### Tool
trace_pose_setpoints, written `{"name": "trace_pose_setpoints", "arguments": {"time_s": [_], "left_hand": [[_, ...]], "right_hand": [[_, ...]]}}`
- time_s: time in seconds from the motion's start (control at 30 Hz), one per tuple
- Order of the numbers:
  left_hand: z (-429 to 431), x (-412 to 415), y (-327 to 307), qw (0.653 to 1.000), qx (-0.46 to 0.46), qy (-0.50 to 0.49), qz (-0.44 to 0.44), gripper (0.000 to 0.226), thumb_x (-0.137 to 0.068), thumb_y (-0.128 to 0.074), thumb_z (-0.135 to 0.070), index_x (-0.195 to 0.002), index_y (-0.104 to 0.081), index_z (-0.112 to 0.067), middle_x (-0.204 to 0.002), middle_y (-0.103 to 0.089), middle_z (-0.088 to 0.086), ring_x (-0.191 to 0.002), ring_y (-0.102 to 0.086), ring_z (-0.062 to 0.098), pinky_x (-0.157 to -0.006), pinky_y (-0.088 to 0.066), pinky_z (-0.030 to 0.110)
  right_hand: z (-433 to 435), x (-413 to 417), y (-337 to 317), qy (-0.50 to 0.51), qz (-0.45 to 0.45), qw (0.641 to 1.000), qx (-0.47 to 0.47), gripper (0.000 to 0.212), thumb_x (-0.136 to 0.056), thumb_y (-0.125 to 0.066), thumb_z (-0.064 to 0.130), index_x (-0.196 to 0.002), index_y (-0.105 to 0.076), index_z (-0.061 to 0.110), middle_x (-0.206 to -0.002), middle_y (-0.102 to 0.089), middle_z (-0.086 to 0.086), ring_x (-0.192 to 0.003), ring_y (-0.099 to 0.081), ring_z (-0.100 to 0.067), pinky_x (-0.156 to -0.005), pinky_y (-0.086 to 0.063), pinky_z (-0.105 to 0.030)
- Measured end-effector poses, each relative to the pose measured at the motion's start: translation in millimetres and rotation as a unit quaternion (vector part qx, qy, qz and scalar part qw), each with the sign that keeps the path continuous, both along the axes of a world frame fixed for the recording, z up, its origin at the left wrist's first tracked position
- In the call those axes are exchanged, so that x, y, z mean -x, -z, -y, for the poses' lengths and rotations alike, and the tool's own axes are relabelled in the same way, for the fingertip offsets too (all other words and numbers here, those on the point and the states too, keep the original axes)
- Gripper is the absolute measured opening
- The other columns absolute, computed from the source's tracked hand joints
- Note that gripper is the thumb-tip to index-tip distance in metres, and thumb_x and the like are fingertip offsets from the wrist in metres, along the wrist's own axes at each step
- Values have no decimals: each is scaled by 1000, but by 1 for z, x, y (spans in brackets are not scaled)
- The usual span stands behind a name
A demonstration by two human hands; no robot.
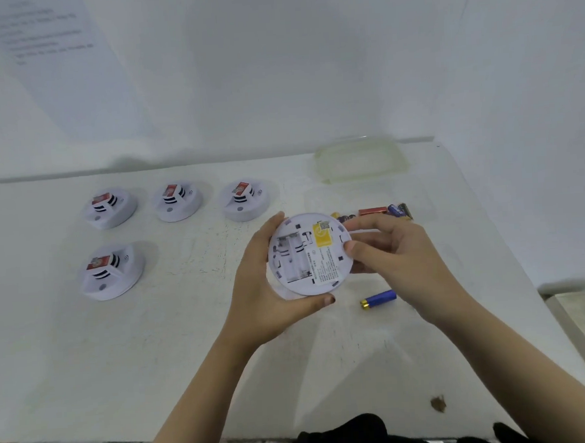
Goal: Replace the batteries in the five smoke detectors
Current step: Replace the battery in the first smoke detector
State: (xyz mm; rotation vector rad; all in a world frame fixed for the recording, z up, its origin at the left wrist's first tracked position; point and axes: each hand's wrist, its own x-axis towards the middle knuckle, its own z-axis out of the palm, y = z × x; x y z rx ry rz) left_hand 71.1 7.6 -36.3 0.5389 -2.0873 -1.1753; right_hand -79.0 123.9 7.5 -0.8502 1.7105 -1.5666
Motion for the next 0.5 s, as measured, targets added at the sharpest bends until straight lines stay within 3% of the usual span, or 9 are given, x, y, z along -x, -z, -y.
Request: {"name": "trace_pose_setpoints", "arguments": {"time_s": [0.13, 0.27, 0.33, 0.4, 0.5], "left_hand": [[19, -3, -6, 999, -22, 23, 20, 88, -50, -90, -32, -124, -44, -36, -118, -59, -30, -114, -54, -10, -88, -42, 4], [40, 1, -10, 999, -19, 12, 36, 88, -46, -84, -47, -123, -41, -44, -116, -54, -39, -113, -52, -12, -88, -42, 4], [53, 5, -9, 999, -14, 4, 47, 97, -44, -88, -47, -129, -40, -39, -122, -52, -32, -116, -50, -11, -92, -40, 5], [66, 8, -7, 998, -7, -3, 57, 105, -46, -94, -38, -136, -42, -25, -132, -52, -15, -123, -49, -1, -101, -41, 15], [82, 14, -5, 998, 13, -5, 59, 107, -50, -95, -28, -141, -40, -14, -138, -50, -1, -127, -48, 11, -104, -42, 24]], "right_hand": [[13, -6, -2, 17, 0, 1000, -25, 15, -89, -59, 4, -101, -66, 9, -88, -74, -7, -81, -71, -19, -70, -59, -28], [31, 14, -7, 60, -97, 991, -66, 17, -92, -54, 10, -89, -69, 17, -85, -72, -2, -76, -69, -17, -72, -56, -25], [44, 32, -4, 93, -204, 968, -111, 18, -89, -56, 11, -83, -69, 22, -82, -70, 5, -77, -66, -11, -73, -50, -18], [57, 47, -1, 81, -300, 931, -190, 17, -86, -55, 11, -86, -70, 20, -86, -68, 5, -81, -61, -10, -70, -45, -14], [79, 61, 8, 44, -335, 891, -302, 16, -83, -58, 12, -90, -71, 18, -97, -69, 0, -85, -60, -15, -76, -48, -25]]}}
